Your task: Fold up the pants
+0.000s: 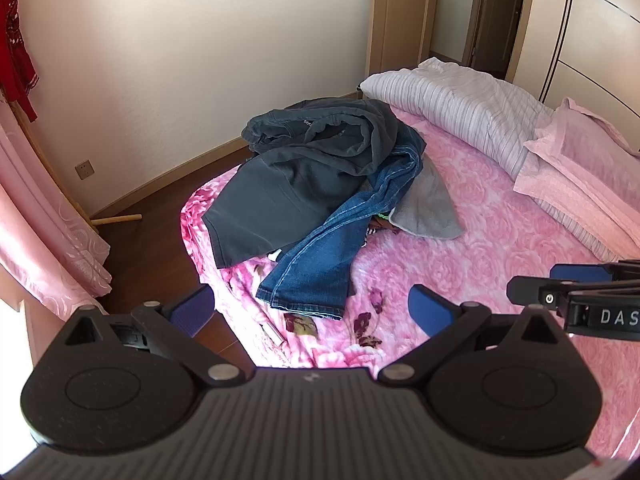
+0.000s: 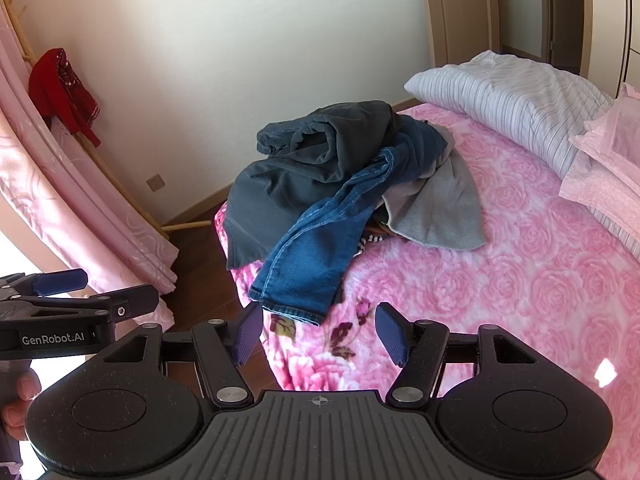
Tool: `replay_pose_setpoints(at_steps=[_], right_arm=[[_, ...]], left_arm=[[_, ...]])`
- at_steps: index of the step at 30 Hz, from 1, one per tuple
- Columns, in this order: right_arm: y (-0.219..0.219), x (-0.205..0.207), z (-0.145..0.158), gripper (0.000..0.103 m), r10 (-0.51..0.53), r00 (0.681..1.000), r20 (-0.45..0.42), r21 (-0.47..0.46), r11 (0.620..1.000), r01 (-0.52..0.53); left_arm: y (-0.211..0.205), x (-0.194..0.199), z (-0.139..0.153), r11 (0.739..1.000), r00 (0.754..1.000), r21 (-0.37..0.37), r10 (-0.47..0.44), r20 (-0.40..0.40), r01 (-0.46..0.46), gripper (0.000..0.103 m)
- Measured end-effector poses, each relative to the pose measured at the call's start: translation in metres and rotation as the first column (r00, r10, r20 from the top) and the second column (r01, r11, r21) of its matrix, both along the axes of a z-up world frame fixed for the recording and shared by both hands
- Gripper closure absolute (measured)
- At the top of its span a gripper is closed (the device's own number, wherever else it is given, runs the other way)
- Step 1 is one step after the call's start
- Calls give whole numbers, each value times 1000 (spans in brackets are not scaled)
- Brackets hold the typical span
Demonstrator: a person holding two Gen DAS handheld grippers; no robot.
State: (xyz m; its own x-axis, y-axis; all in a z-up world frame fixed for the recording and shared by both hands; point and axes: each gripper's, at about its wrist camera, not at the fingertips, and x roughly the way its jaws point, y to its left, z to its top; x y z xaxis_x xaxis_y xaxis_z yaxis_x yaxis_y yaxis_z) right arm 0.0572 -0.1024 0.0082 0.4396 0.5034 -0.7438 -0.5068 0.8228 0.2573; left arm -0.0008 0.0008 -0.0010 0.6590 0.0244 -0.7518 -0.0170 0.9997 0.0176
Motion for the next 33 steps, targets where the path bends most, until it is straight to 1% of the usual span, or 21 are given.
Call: replay_pose_setpoints(at_steps=[33], right_arm=[[-9,6,1,44,19,1000,2,7,1000,-19]], left_arm=[[-13,1,0,1000,1000,4,17,0,-17,1]])
